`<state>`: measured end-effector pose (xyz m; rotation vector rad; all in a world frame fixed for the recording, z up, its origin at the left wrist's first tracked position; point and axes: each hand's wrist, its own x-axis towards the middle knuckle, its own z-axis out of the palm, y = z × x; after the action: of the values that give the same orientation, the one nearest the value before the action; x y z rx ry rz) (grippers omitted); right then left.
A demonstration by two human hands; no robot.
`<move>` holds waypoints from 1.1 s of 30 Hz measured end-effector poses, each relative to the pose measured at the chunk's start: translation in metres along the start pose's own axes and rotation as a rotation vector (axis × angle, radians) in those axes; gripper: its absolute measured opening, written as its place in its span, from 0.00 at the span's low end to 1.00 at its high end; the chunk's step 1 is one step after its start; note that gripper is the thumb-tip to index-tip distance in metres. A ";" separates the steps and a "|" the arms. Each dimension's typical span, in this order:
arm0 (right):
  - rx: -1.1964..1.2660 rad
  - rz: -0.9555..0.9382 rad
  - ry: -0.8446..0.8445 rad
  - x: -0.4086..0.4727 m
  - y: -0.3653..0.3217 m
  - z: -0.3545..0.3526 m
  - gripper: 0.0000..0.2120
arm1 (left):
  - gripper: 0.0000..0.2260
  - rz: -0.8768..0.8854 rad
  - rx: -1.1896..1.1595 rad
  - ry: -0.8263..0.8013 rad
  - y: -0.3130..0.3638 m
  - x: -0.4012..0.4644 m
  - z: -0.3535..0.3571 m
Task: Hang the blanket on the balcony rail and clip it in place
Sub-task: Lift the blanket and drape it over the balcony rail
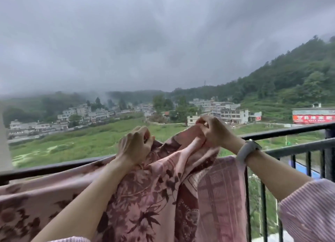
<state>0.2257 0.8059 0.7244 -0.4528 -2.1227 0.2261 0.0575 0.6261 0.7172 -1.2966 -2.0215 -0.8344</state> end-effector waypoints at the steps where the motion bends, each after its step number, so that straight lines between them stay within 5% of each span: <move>1: 0.024 -0.026 -0.050 -0.010 -0.004 -0.002 0.08 | 0.10 0.020 -0.039 -0.034 0.001 -0.006 0.003; 8: -0.039 -0.133 -0.066 -0.095 0.005 -0.018 0.09 | 0.30 0.248 -0.375 -0.306 0.031 -0.022 0.004; 15: -0.078 -0.225 -0.071 -0.113 0.024 -0.024 0.11 | 0.20 0.447 -0.193 -0.263 0.073 -0.045 0.016; 19: 0.075 -0.145 0.042 -0.111 0.025 -0.025 0.06 | 0.19 0.436 -0.190 -0.258 0.092 -0.044 0.024; 24: -0.145 -0.237 0.103 -0.099 0.041 -0.043 0.05 | 0.13 0.389 -0.101 -0.153 0.120 -0.043 0.043; 33: -0.274 -0.017 0.158 -0.087 0.210 -0.178 0.05 | 0.22 0.359 -0.024 -0.201 0.299 -0.013 0.122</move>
<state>0.4663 0.9609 0.6876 -0.5918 -2.0081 -0.1103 0.3216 0.8107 0.6870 -1.7506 -1.8456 -0.5804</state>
